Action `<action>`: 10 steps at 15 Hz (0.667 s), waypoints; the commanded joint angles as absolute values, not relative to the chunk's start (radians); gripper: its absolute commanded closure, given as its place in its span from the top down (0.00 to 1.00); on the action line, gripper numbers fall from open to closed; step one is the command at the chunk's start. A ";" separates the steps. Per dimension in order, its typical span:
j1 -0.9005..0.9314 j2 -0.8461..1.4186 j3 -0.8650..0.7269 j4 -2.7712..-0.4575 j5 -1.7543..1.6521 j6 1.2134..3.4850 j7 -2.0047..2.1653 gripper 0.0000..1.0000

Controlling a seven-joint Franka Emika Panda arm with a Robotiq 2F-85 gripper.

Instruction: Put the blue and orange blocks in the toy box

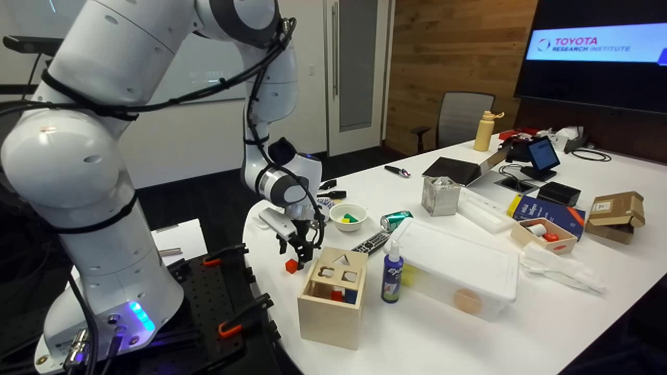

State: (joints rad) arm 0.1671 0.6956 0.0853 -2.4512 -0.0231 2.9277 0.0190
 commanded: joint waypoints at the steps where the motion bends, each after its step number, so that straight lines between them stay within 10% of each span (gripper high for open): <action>1: 0.178 0.734 0.085 -2.425 -0.039 2.942 0.011 0.75; 10: 0.229 0.752 0.066 -2.417 -0.033 2.968 0.043 0.12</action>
State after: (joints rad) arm 0.1989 0.7601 0.0841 -2.4155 -0.0266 2.9477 0.0204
